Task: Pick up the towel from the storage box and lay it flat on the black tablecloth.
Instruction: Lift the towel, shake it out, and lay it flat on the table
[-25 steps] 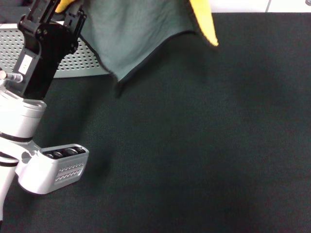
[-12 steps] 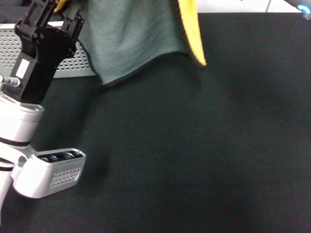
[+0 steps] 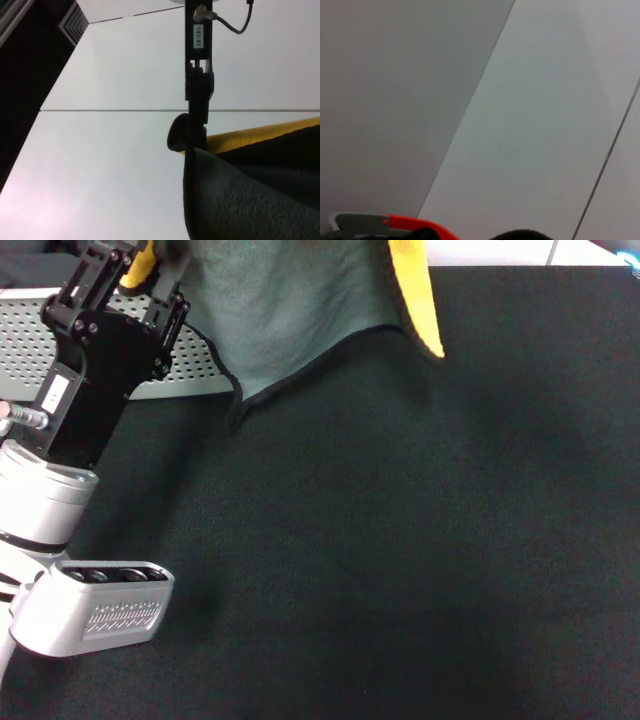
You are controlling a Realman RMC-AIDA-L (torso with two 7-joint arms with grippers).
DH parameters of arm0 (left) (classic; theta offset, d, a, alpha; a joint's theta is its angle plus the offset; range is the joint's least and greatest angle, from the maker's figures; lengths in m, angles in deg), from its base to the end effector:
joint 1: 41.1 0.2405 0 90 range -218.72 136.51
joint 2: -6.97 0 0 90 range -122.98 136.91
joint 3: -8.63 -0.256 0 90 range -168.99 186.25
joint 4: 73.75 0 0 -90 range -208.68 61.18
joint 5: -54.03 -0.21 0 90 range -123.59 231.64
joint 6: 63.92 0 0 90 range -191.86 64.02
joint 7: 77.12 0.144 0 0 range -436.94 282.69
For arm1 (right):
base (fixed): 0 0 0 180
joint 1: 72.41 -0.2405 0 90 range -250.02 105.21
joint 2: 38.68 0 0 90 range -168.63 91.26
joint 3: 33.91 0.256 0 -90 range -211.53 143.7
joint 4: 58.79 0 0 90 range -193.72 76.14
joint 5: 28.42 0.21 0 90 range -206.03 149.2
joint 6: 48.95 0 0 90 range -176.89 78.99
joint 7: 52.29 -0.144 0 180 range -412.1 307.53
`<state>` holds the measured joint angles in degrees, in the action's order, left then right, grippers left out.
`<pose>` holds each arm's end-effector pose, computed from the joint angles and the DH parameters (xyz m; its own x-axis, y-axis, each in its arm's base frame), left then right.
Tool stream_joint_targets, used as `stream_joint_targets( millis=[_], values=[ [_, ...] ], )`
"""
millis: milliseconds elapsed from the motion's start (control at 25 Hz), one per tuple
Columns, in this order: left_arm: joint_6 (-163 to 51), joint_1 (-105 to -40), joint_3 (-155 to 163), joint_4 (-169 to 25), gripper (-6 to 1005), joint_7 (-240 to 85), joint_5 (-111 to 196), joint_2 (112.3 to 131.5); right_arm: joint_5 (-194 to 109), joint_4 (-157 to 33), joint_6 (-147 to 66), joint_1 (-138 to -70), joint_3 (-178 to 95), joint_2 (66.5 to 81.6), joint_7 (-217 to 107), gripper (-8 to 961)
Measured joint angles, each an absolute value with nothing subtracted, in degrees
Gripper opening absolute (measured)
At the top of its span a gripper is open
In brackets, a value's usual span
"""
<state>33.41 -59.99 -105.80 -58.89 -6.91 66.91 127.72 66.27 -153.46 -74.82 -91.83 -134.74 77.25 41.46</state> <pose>-0.2486 0.2758 -0.0072 0.6206 -0.5445 -0.5643 -0.3898 0.4102 -0.8245 0.0313 0.3506 0.0305 0.7906 0.3885 -0.4733 -0.1097 -0.6706 -0.7336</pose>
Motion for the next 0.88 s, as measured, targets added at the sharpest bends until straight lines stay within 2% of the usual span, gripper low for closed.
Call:
stream_joint_targets(
  millis=[400,880],
  values=[
    [33.1,-59.1,-105.8,-59.1,515,-10.1,67.1,127.73,66.2,-155.0,-74.5,-89.6,-135.3,77.25,45.7,39],
    [33.1,-59.5,-106.0,-58.4,515,-30.8,66.7,127.72,65.5,-154.6,-74.5,-89.9,-137.4,77.24,48.4,40]
  ],
)
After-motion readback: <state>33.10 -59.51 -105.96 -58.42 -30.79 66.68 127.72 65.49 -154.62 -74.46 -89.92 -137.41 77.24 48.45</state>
